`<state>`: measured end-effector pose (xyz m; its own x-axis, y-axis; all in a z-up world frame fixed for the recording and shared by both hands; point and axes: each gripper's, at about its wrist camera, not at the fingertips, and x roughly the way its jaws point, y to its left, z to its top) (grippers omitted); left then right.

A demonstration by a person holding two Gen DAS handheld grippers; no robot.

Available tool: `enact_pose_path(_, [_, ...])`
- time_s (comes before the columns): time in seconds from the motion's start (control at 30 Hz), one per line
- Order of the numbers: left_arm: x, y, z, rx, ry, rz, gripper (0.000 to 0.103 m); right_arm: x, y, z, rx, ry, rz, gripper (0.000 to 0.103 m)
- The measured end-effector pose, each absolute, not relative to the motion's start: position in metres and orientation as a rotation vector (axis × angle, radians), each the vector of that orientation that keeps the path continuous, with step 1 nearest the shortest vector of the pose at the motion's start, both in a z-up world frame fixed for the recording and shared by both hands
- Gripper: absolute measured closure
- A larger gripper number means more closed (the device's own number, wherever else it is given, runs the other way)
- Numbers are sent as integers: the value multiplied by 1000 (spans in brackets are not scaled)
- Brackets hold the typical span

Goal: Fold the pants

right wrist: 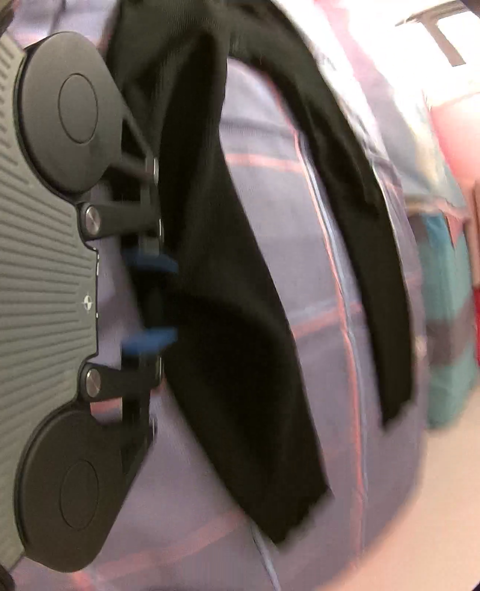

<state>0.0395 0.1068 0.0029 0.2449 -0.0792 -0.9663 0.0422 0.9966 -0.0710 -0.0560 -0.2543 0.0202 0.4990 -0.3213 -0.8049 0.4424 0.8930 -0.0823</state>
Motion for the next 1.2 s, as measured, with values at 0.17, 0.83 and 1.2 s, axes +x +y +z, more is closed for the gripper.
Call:
enact_pose_path(0.17, [28, 139, 22, -92, 1252, -34, 0, -34, -139, 38, -157, 830, 59, 40])
enact_pose_path(0.83, [-22, 250, 63, -273, 1138, 219, 0, 44, 112, -13, -477, 722, 711, 91])
enact_pose_path(1.2, [28, 212, 56, -227, 1133, 128, 0, 37, 2, 7, -175, 778, 504, 36])
